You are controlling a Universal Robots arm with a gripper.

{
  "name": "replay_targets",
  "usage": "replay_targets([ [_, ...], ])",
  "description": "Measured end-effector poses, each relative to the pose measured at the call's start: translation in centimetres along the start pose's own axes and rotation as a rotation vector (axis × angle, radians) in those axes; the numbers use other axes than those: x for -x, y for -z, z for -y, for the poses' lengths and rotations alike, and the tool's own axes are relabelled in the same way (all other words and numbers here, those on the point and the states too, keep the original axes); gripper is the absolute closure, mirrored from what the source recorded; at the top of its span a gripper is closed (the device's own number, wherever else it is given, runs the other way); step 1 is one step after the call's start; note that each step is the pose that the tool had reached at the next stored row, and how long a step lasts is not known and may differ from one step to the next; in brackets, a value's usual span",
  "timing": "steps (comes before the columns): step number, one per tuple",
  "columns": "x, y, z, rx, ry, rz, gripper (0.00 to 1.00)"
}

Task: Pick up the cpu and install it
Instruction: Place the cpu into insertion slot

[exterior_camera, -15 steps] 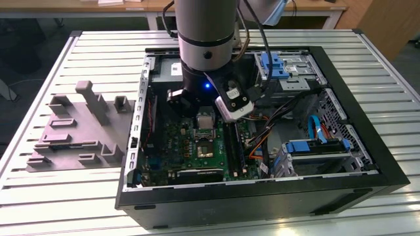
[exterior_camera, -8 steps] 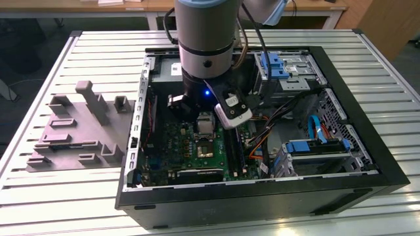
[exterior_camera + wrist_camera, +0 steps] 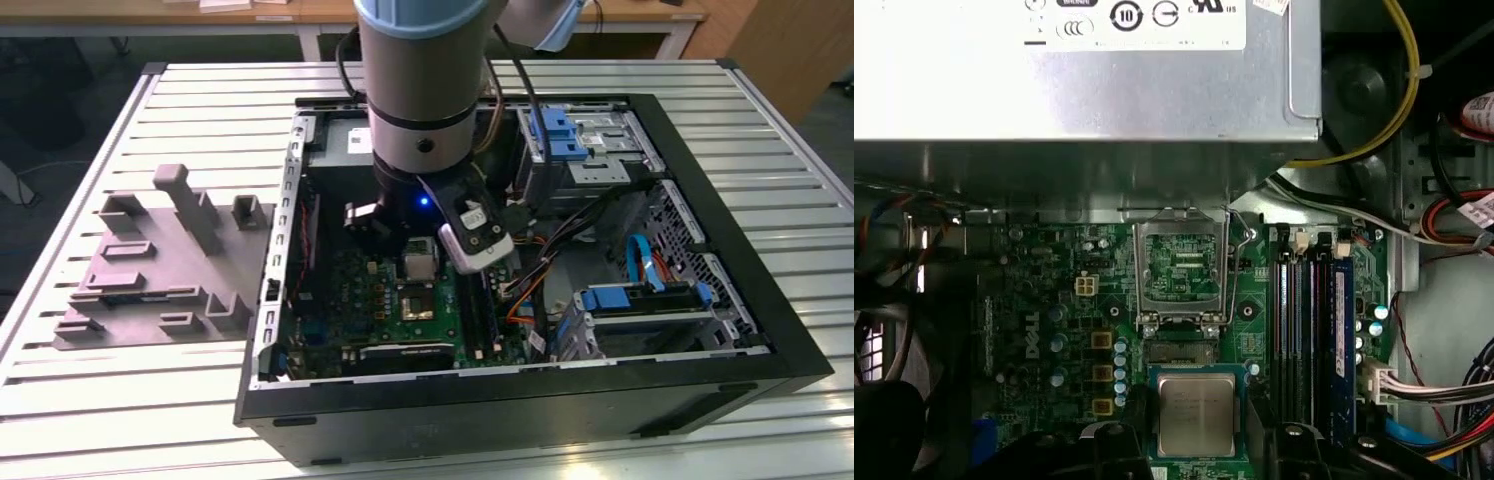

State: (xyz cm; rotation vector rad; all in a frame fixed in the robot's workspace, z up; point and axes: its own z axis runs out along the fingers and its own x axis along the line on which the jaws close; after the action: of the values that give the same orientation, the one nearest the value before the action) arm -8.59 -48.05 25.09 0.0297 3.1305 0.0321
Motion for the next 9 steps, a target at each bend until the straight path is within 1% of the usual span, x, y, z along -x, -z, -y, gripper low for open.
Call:
replay_targets([
  [9, 0.01, -0.04, 0.04, 0.0, 0.0, 0.0001, 0.53],
])
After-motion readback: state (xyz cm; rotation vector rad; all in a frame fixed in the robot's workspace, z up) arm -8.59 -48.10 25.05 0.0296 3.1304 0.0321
